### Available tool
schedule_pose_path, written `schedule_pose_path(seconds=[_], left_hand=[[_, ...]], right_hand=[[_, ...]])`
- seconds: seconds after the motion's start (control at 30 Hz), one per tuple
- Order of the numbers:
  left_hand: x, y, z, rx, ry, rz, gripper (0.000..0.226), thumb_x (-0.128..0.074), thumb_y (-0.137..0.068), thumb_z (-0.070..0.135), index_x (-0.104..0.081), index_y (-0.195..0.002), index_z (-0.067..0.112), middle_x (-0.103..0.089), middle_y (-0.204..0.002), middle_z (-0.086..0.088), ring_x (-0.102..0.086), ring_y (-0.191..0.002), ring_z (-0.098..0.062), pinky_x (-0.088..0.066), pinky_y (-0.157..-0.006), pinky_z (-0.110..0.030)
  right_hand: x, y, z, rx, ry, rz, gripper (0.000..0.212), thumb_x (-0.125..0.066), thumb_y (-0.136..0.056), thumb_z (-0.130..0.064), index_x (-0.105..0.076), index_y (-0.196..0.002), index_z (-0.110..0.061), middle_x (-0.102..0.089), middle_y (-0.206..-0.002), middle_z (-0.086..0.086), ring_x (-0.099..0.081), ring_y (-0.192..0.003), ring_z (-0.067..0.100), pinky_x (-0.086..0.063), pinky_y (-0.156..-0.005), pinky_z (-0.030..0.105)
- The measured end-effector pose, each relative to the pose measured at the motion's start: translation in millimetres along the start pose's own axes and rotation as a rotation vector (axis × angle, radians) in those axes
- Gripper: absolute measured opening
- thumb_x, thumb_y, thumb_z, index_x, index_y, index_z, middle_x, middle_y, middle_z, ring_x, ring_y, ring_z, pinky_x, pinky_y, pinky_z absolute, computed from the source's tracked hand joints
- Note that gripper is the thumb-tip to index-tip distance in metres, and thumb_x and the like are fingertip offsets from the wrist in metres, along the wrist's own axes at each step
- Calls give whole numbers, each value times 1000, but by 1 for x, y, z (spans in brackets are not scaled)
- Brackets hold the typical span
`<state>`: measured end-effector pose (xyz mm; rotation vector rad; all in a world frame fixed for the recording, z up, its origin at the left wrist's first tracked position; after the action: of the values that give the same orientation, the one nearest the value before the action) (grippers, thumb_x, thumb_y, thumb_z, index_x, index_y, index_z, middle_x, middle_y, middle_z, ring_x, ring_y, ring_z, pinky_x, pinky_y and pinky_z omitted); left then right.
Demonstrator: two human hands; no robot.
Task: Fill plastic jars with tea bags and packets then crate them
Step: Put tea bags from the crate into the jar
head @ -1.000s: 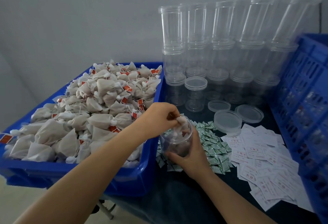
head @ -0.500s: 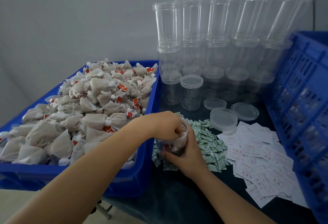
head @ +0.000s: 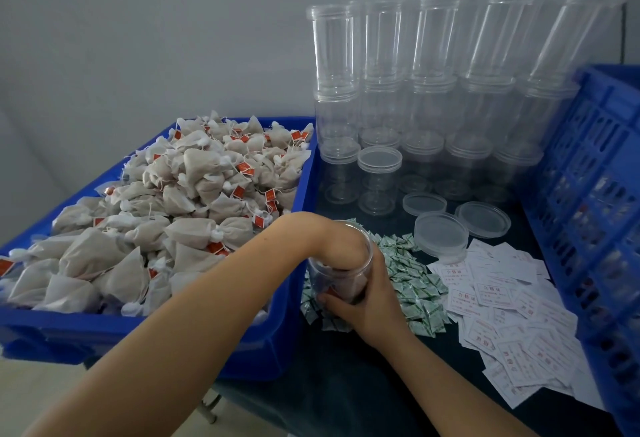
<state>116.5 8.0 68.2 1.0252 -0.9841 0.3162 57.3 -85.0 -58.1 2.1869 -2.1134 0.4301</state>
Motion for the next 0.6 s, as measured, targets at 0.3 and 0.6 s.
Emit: schedule_pose_path(seconds=[0.3, 0.6], left_hand=[[13, 48, -19, -84, 284, 487, 23, -37, -98, 18, -57, -100, 30, -65, -79, 14, -59, -81, 1, -44, -73, -18], [-6, 68, -104, 450, -43, 653, 20, -51, -91, 25, -53, -110, 18, -59, -103, 0, -57, -92, -19, -50, -81, -35]], right_hand=[[0, 1, -4, 72, 14, 25, 100, -83, -56, -49, -22, -136, -57, -45, -137, -12, -49, -126, 8, -45, -104, 27], [1, 0, -2, 96, 28, 34, 97, -79, -51, -66, -17, -125, -79, -43, -137, -17, -47, -127, 2, -39, -98, 7]])
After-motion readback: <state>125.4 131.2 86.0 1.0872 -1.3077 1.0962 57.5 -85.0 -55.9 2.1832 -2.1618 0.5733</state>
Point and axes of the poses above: each hand's wrist, its own y-axis away from the middle knuckle, its own x-axis out of the back of the hand, z = x × y, the point moved 1 cm from there along -y, towards the middle knuckle
